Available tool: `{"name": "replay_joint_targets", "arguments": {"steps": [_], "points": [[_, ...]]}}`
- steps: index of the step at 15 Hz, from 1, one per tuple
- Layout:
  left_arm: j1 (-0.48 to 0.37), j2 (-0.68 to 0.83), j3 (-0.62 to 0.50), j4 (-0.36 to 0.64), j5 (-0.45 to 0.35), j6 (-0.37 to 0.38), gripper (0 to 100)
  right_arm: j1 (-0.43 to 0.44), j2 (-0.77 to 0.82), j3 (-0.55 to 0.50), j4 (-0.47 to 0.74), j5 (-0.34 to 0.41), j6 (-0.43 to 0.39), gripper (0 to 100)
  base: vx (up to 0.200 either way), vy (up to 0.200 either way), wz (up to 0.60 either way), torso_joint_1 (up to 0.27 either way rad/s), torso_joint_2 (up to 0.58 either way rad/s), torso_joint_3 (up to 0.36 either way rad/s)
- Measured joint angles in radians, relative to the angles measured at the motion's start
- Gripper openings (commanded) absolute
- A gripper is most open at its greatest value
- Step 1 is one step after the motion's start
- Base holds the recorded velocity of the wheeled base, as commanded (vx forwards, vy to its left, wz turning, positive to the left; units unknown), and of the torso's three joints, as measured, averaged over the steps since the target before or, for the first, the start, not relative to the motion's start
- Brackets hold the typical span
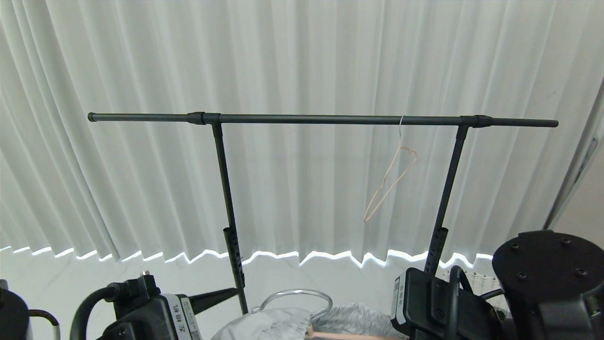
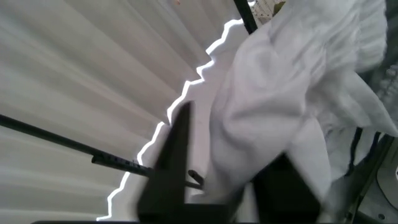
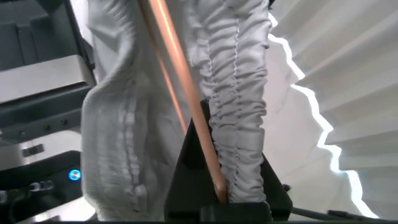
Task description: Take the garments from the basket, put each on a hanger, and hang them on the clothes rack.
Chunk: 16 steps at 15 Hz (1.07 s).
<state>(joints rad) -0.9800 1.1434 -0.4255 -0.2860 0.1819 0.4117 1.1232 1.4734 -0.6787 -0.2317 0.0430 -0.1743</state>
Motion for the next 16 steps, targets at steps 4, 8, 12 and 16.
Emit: {"name": "replay_joint_targets", "arguments": {"steps": [4,8,12,16], "points": [[0.0,-0.004,0.006,0.001,-0.003,-0.002,100,-0.048,-0.021,-0.002,-0.004,-0.001,-0.121,0,0.0,0.0,0.0,0.0,0.0,0.0],[0.0,-0.017,0.009,-0.044,-0.037,-0.011,100,-0.157,-0.052,0.003,0.002,0.0,-0.159,0,0.0,0.0,0.0,0.0,0.0,0.0],[0.038,-0.049,0.064,-0.051,-0.041,-0.011,100,-0.232,-0.079,0.019,0.003,0.001,-0.16,0,0.0,0.0,0.0,0.0,0.0,0.0],[0.204,-0.101,0.21,-0.048,-0.044,-0.01,100,-0.245,-0.114,0.024,-0.003,0.007,-0.16,0,0.0,0.0,0.0,0.0,0.0,0.0]]}}
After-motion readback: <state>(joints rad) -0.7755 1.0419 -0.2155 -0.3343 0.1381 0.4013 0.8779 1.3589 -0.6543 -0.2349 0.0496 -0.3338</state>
